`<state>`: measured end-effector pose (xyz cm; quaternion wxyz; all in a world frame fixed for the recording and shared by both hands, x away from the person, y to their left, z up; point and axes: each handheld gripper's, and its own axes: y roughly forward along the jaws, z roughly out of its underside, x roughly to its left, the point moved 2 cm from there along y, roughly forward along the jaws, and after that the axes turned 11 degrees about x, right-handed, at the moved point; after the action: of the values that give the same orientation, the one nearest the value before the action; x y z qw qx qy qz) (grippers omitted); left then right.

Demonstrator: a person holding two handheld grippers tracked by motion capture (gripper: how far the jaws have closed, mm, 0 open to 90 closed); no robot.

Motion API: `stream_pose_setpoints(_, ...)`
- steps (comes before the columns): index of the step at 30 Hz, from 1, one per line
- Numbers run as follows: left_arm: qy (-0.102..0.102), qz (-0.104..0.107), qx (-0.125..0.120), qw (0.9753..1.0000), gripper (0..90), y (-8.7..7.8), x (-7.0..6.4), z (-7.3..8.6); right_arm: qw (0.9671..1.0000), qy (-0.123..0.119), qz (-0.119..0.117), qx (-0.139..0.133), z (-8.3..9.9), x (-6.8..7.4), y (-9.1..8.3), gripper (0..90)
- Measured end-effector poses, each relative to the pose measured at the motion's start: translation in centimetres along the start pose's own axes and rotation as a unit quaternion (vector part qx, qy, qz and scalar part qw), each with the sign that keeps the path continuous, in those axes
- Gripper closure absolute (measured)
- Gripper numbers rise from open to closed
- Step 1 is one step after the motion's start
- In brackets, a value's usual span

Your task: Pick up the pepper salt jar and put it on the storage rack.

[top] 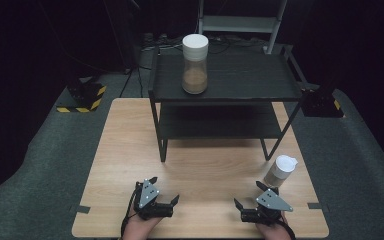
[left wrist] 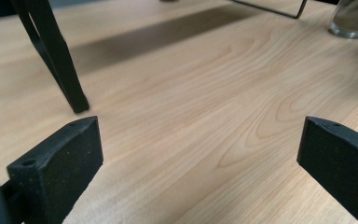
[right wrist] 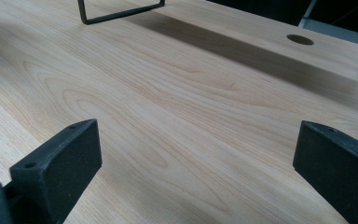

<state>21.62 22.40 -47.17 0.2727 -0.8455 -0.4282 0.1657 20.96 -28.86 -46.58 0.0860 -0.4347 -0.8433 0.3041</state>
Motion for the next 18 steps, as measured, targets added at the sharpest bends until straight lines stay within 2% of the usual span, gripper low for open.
stream_pose_setpoints(1,0.000,0.000,0.000,1.0000,0.4,0.0,0.0,0.0,1.0000,0.000,0.000,0.000,0.0,0.0,0.0,0.1)
stream_pose_setpoints(3,0.004,-0.010,0.020,0.9997,0.4,0.3,0.0,-0.3,1.0000,0.000,-0.001,0.000,0.0,0.0,0.0,0.1)
stream_pose_setpoints(5,0.008,-0.016,0.019,0.9997,0.4,0.3,0.1,-0.2,1.0000,0.001,-0.001,0.000,0.0,0.0,0.0,0.1)
stream_pose_setpoints(8,0.001,-0.009,0.028,0.9996,0.5,0.3,0.6,-0.5,1.0000,0.001,0.002,-0.001,0.0,0.0,0.0,0.1)
stream_pose_setpoints(14,0.009,0.001,0.043,0.9990,0.6,0.3,1.1,-0.8,1.0000,0.000,0.003,0.000,0.0,0.1,0.0,0.0)
stream_pose_setpoints(18,0.017,-0.004,0.049,0.9987,0.6,0.4,0.8,-1.0,1.0000,-0.006,0.004,0.000,0.0,0.2,0.0,0.0)
